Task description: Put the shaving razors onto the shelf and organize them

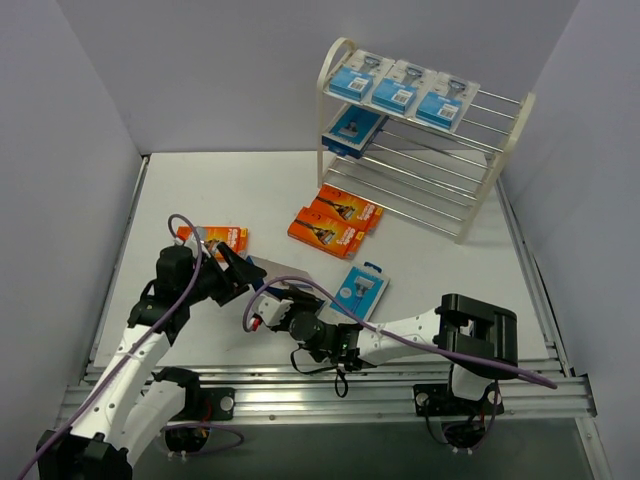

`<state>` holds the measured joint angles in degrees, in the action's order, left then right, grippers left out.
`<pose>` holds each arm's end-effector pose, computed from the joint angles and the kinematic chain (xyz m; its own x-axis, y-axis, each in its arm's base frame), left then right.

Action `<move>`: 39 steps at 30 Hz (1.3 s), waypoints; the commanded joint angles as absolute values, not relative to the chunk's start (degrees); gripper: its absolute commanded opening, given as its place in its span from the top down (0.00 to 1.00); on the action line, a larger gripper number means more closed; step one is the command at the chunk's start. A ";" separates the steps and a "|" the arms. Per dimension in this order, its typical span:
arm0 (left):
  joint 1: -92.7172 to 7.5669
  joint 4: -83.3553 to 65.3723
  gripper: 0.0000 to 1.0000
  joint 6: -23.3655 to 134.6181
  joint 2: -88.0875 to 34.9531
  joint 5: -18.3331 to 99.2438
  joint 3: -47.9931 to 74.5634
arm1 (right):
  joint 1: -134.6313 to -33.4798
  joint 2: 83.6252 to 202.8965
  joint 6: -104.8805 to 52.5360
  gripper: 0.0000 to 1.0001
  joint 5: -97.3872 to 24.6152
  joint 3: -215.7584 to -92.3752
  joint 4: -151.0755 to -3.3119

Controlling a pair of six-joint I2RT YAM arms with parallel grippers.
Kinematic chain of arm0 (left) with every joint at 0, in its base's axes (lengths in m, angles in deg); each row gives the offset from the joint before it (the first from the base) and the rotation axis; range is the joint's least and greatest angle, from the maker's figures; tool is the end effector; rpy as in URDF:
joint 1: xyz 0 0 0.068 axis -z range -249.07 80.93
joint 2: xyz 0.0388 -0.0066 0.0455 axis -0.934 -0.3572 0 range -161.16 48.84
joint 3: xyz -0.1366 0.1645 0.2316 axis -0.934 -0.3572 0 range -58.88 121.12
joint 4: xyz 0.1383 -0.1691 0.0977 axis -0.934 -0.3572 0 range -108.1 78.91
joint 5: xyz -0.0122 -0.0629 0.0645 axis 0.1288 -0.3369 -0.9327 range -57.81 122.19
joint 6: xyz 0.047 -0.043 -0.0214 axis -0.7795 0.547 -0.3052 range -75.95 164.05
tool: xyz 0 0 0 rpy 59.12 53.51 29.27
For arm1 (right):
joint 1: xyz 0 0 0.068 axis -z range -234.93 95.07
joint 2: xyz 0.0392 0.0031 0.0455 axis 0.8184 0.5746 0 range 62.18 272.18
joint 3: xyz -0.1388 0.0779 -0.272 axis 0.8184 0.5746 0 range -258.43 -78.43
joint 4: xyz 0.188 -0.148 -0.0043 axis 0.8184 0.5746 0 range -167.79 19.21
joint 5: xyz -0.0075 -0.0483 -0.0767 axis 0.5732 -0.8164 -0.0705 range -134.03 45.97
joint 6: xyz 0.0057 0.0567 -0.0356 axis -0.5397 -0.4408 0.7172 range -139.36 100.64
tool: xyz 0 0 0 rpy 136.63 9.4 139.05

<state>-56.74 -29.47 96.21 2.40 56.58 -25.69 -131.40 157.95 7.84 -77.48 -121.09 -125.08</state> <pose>0.1337 -0.0520 0.2798 -0.7391 -0.5746 -0.3514 -0.0744 0.5882 -0.8053 0.1106 0.3332 0.2666 0.2911 -0.4206 -0.8593 -0.6183 0.6027 -0.5044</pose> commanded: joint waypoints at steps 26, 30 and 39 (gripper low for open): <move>-54.22 -19.01 0.64 99.33 -1.08 51.79 -29.62 | -133.94 156.14 5.25 0.99 -81.64 -121.50 -128.76; -54.22 -19.27 0.88 99.33 -0.82 52.14 -29.70 | -133.94 155.87 4.20 0.85 -82.08 -121.50 -128.77; -54.22 -21.19 0.98 100.65 1.55 53.29 -29.44 | -134.03 154.03 1.47 0.46 -82.17 -120.97 -127.63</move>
